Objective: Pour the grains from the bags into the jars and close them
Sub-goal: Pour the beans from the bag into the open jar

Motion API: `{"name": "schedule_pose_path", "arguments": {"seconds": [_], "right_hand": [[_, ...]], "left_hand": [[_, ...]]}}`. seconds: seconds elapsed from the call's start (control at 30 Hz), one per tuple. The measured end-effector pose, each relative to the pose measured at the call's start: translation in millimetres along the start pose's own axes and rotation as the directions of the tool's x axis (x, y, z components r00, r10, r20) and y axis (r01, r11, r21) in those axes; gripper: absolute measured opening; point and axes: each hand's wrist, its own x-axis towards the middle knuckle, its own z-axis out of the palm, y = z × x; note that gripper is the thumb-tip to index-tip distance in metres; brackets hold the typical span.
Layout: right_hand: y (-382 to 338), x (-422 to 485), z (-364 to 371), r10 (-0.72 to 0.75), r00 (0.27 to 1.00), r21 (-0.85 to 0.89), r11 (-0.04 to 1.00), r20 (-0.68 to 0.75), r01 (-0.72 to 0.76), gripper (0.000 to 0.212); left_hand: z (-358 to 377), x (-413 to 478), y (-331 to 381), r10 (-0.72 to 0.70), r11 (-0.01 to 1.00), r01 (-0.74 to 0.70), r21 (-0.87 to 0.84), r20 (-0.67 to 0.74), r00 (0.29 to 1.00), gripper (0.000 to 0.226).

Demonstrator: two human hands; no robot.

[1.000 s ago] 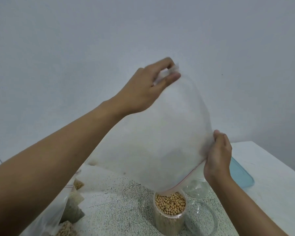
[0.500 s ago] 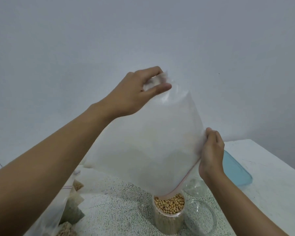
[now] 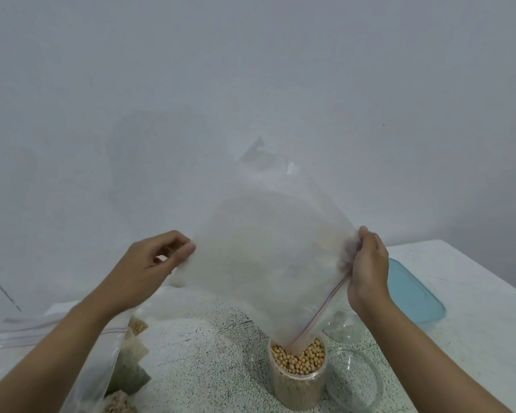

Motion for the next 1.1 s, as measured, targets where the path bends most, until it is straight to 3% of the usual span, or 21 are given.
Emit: {"name": "schedule_pose_path", "arguments": {"seconds": [0.2, 0.47, 0.7, 0.83, 1.1], "right_hand": [[-4, 5, 2, 0.022, 1.0, -0.019, 1.0, -0.014, -0.022, 0.036], [-2, 16, -4, 0.002, 1.0, -0.059, 0.998, -0.03, -0.004, 0.025], [14, 27, -13, 0.082, 0.996, -0.083, 0.993, -0.028, -0.084, 0.025], [21, 30, -14, 0.124, 0.991, -0.061, 0.99, -0.043, -0.127, 0.025], [19, 30, -13, 0.111, 0.992, -0.114, 0.987, -0.057, -0.117, 0.026]], "left_hand": [[5, -1, 10, 0.071, 0.997, -0.068, 0.026, -0.15, 0.986, 0.018], [-5, 16, 50, 0.206, 0.963, -0.172, 0.208, -0.154, 0.966, 0.027], [-1, 25, 94, 0.257, 0.966, -0.256, 0.03, -0.02, 0.966, 0.012], [1, 28, 107, 0.232, 0.969, -0.235, -0.077, -0.053, 0.971, 0.014], [-5, 28, 123, 0.249, 0.968, -0.25, -0.031, -0.031, 0.968, 0.014]]}}
